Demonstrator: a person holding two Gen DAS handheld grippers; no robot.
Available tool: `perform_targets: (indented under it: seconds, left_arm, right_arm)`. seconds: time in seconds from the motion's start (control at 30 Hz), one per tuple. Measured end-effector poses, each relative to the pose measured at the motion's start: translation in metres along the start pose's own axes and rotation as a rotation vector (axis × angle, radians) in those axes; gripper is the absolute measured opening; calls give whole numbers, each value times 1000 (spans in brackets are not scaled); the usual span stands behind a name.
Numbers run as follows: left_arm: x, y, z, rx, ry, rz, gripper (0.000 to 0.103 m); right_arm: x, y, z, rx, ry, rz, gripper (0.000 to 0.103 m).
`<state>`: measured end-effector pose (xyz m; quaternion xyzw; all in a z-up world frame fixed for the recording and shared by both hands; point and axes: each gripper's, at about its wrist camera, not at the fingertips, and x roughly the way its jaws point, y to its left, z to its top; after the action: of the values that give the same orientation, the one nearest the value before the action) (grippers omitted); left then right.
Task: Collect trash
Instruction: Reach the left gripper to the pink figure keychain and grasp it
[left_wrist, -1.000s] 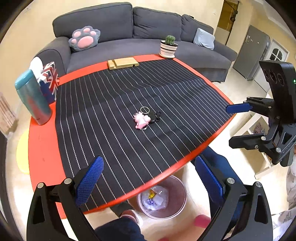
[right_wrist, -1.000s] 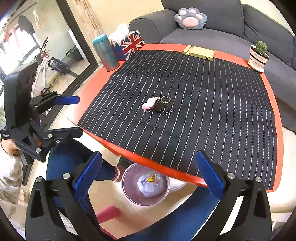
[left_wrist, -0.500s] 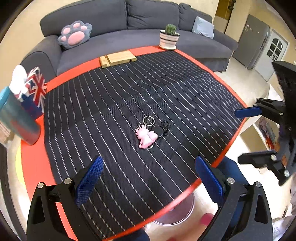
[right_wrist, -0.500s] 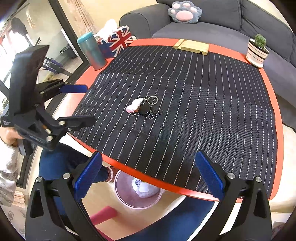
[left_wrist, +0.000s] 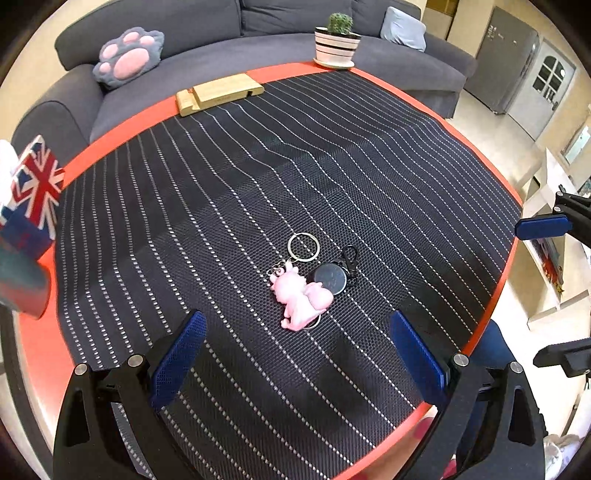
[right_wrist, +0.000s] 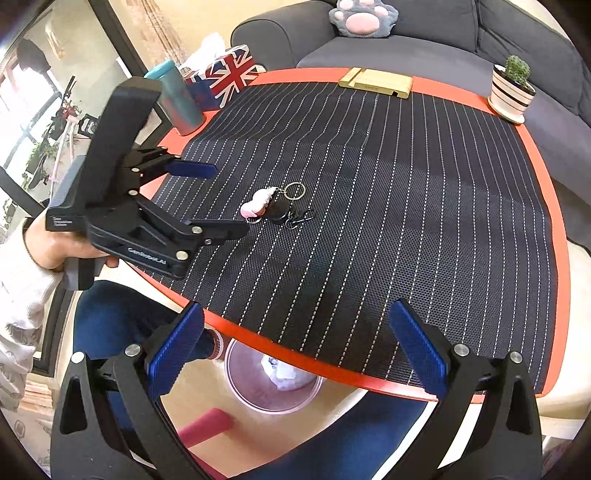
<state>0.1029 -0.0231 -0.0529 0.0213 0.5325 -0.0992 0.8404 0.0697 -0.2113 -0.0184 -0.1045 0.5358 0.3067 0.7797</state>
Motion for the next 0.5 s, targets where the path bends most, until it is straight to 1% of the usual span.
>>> perform_targets:
  seconds: [0.2, 0.23, 0.27, 0.3, 0.33, 0.37, 0.4, 0.47, 0.5]
  left_arm:
    - [9, 0, -2, -2, -1, -14, 95]
    - [9, 0, -2, -2, -5, -14, 92]
    - [10, 0, -2, 0, -7, -16, 88]
    - [11, 1, -1, -1, -6, -21, 78]
    - [11, 1, 0, -1, -5, -24, 72]
    - [12, 0, 0, 4, -5, -25, 69]
    - [13, -1, 0, 7, -4, -24, 65]
    - [14, -2, 1, 13, -4, -24, 53]
    - [15, -2, 1, 14, -2, -26, 51]
  right_arm:
    - [4, -2, -1, 3, 6, 4, 99]
    - [4, -2, -1, 3, 6, 5, 99]
    - [4, -2, -1, 4, 6, 5, 99]
    - [4, -2, -1, 5, 7, 5, 99]
    - [4, -2, -1, 6, 7, 5, 99]
    - [5, -2, -1, 6, 7, 5, 99]
    - [5, -2, -2, 6, 7, 5, 99]
    - [5, -2, -2, 6, 8, 5, 99]
    - [5, -2, -2, 6, 8, 5, 99]
